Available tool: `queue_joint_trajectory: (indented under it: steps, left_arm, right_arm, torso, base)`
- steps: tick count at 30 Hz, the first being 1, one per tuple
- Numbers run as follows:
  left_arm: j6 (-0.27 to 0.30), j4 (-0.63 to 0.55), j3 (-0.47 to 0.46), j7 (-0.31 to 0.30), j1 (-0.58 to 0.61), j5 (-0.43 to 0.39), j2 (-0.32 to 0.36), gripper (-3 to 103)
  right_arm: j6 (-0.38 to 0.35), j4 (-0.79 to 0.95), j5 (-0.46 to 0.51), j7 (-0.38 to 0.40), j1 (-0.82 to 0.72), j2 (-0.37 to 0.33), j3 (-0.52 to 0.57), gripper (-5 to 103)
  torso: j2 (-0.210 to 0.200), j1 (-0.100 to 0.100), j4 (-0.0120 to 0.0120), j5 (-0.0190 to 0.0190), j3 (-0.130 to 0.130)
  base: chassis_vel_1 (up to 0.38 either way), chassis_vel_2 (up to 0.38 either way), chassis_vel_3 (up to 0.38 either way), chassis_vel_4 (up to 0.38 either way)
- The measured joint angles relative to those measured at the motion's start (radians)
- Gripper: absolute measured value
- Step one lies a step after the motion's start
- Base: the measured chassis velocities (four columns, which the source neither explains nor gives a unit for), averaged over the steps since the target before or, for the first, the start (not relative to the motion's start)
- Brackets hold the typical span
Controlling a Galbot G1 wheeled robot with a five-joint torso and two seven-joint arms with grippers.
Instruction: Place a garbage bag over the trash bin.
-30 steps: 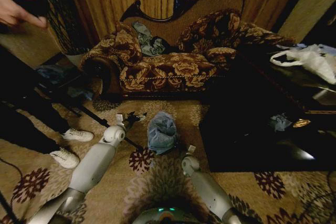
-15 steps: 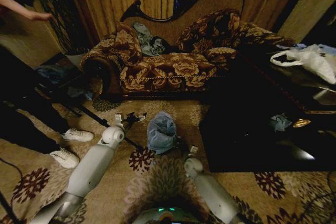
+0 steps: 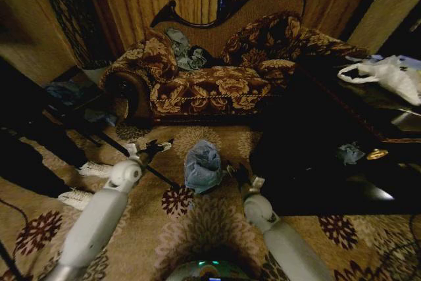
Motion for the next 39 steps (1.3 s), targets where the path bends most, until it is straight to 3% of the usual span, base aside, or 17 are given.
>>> queue_joint_trajectory:
  steps: [6,10,14,19,29,37,39]
  left_arm:
    - [0.042,-0.170,-0.168,-0.017,0.213,0.007,0.054,100]
    - [0.037,-0.187,-0.202,-0.031,0.247,0.010,0.053,100]
    - [0.035,-0.217,-0.271,-0.064,0.306,-0.012,0.031,100]
    - [0.030,-0.208,-0.341,-0.009,0.330,-0.032,0.032,100]
    - [0.012,-0.215,-0.344,-0.002,0.337,-0.046,0.022,100]
    - [0.007,-0.217,-0.339,-0.003,0.344,-0.059,0.031,100]
    - [0.007,-0.209,-0.337,-0.004,0.343,-0.061,0.035,100]
  right_arm:
    - [-0.100,0.107,-0.025,-0.062,-0.030,0.003,-0.025,100]
    - [-0.128,0.096,-0.029,-0.076,-0.018,0.034,-0.036,100]
    - [-0.138,0.019,-0.048,-0.094,0.039,0.107,-0.059,100]
    - [-0.152,-0.097,-0.066,-0.126,0.107,0.196,-0.110,100]
    - [-0.123,-0.436,-0.139,-0.158,0.286,0.390,-0.171,100]
    - [-0.152,-0.565,-0.142,-0.180,0.399,0.365,-0.173,100]
    - [-0.214,-0.595,-0.086,-0.152,0.446,0.346,-0.172,100]
  torso:
    - [0.000,0.000,-0.0001,-0.0002,0.000]
    - [0.000,0.000,-0.0003,-0.0002,0.000]
    - [0.000,0.000,0.0000,-0.0005,0.000]
    - [0.000,0.000,-0.0002,-0.0003,0.000]
    - [0.000,0.000,0.0002,-0.0002,0.000]
    - [0.000,0.000,-0.0002,0.0001,0.000]
    - [0.000,0.000,0.0000,0.0001,0.000]
  base:
    - [0.000,0.000,0.000,0.000]
    - [0.000,0.000,0.000,0.000]
    - [0.000,0.000,0.000,0.000]
    - [0.000,0.000,0.000,0.000]
    - [0.000,0.000,0.000,0.000]
    - [0.000,0.000,0.000,0.000]
    - [0.000,0.000,0.000,0.000]
